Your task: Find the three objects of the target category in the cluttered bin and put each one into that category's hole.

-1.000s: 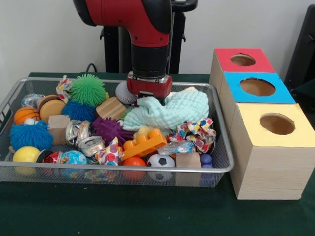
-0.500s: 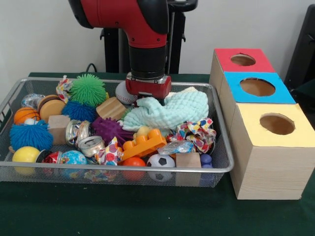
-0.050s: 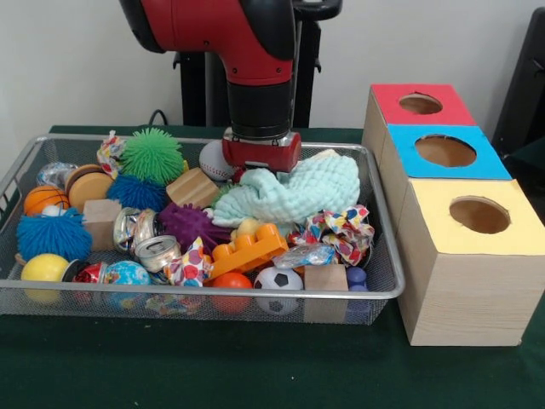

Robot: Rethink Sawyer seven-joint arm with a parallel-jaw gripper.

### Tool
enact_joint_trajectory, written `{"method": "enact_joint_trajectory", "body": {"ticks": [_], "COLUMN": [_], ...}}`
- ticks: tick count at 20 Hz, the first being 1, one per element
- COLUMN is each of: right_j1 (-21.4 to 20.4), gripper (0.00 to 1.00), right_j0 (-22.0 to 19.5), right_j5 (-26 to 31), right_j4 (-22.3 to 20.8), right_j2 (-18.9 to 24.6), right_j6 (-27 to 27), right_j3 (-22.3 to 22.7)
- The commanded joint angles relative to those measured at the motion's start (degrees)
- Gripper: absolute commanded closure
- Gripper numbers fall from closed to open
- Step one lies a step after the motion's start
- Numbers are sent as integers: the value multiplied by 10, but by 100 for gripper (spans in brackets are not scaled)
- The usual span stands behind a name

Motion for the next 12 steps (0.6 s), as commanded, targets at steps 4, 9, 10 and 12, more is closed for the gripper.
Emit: {"method": "enact_joint_trajectory", "body": {"ticks": [4,9,10,12], "right_j1": [-10,-21,-27,-37], "gripper": [100,100,100,100], "right_j0": [-16,-41,-41,-43], "right_j5": [-32,1,12,33], "right_j4": [-6,-16,-15,-13], "right_j2": [38,63,64,68], "right_j6": [53,30,25,16], "right_j3": [-54,-50,-51,-52]}}
